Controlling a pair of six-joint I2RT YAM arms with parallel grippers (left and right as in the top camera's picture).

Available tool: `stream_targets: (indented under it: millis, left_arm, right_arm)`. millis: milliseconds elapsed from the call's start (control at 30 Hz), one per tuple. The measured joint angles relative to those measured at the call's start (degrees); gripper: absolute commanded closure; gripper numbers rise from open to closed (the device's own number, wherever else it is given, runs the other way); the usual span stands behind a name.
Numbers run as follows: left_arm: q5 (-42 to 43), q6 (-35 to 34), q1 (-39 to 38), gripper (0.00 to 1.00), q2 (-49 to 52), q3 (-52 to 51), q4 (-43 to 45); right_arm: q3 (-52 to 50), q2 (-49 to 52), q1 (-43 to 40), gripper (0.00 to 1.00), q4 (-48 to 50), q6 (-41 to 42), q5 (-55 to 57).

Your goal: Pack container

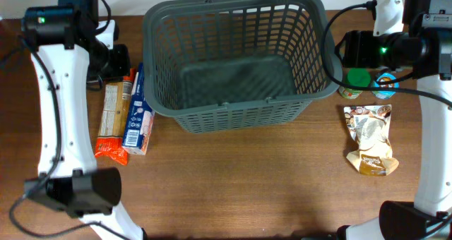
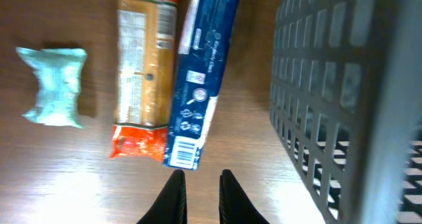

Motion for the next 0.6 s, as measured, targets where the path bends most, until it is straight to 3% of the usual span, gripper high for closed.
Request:
stream_targets:
  millis: [200, 367, 600]
  left_arm:
    - [-1.42, -0.09, -1.97, 0.80, -12.33, -1.97, 0.13]
    - [-1.40, -0.39, -4.83, 0.76, -25.42, -12.44, 0.15]
    - [0.57, -1.73, -10.34, 0.75, -27.58, -29.14, 9.20]
  right_arm:
    - [0.00, 0.00, 0.00, 0.28, -0.04, 0.00, 0.02]
    - [0.02, 0.00, 0.02, 0.27, 0.00, -0.02, 0.02]
    - [0.02, 0.00, 0.00, 0.27, 0.00, 0.04, 0.15]
